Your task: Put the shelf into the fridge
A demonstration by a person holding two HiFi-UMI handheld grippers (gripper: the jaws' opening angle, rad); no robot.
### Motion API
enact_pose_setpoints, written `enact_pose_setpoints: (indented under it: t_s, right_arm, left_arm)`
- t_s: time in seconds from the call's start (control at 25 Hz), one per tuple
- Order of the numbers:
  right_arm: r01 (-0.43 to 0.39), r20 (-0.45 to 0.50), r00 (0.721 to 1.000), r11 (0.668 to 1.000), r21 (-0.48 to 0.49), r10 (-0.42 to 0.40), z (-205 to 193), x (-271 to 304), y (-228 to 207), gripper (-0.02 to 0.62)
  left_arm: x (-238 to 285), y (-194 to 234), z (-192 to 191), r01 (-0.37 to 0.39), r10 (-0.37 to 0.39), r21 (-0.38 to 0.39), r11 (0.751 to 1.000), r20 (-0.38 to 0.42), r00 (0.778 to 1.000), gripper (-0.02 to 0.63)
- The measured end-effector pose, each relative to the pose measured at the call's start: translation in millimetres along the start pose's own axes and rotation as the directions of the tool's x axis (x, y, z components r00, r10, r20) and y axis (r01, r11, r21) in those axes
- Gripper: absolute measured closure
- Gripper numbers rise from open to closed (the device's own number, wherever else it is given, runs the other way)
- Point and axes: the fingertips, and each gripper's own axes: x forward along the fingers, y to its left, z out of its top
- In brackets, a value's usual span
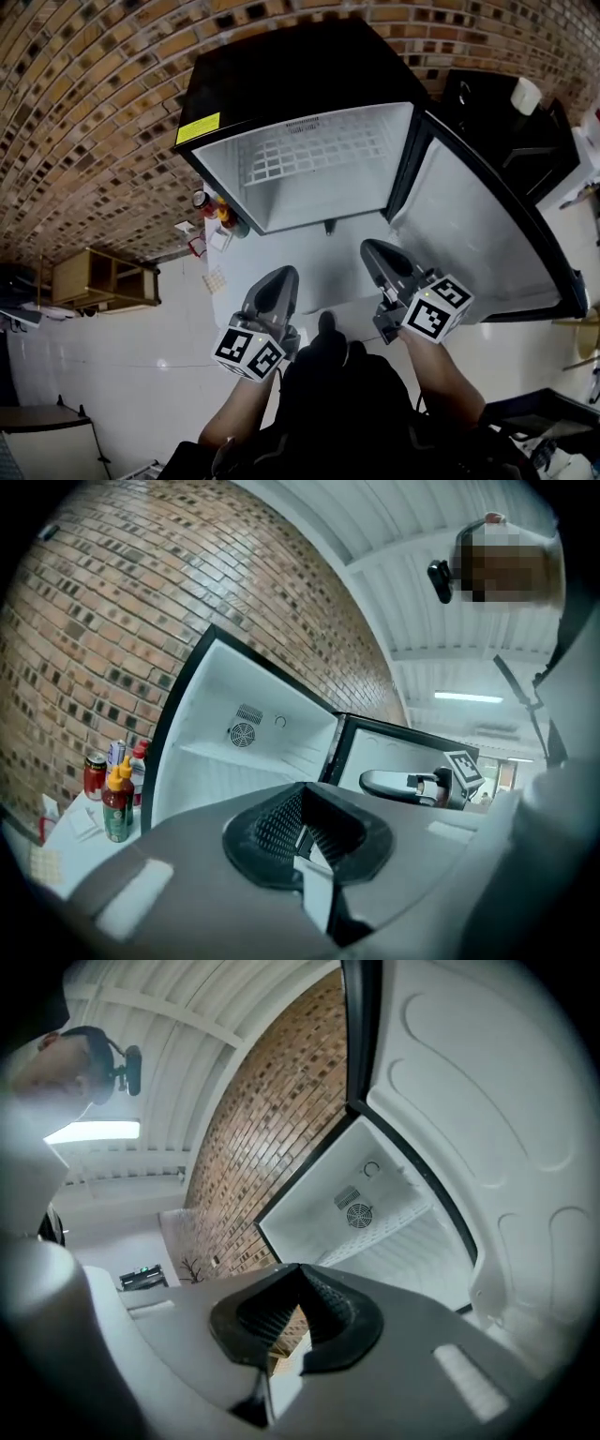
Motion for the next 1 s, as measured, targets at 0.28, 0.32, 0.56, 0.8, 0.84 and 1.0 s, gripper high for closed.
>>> enact_pose_setpoints:
  t_s: [0.28, 0.32, 0.56, 0.8, 0.84, 1.0]
  right_arm:
    - [-0.024, 0.027, 0.999, 0.999, -0.043, 0.025, 0.8, -2.2, 46.6, 0.589]
    - [-0.018, 0.041, 0.999, 0.998, -0.058, 0.021, 5.0, -1.1, 53.0, 0.589]
    - [0.06, 0.082, 0.995, 0.993, -0.099, -0.052, 6.4, 16.0, 72.5, 0.589]
    - [0.143, 0.098, 0.987, 0.98, -0.141, -0.13, 20.5, 16.2, 72.2, 0.589]
    - [0.152, 0.106, 0.985, 0.978, -0.144, -0.138, 23.2, 13.4, 73.6, 0.589]
    - [0.179, 0.136, 0.979, 0.965, -0.191, -0.154, 46.8, 2.0, 67.1, 0.589]
  left_arm:
    - [-37.0, -11.4, 26.5, 0.003, -0.007, 0.124, 0.992, 0.032, 0.999, 0.606]
    - [-39.3, -8.4, 32.5, 0.013, -0.017, 0.114, 0.993, 0.039, 0.999, 0.606]
    - [-58.7, 20.8, 53.2, 0.076, -0.079, 0.093, 0.993, 0.028, 0.996, 0.606]
    - [-50.6, 17.9, 72.6, 0.159, -0.165, 0.161, 0.974, 0.024, 0.986, 0.606]
    - [-50.5, 20.5, 72.0, 0.158, -0.163, 0.148, 0.976, 0.021, 0.986, 0.606]
    - [-47.2, 18.4, 82.4, 0.155, -0.163, 0.132, 0.979, 0.054, 0.985, 0.606]
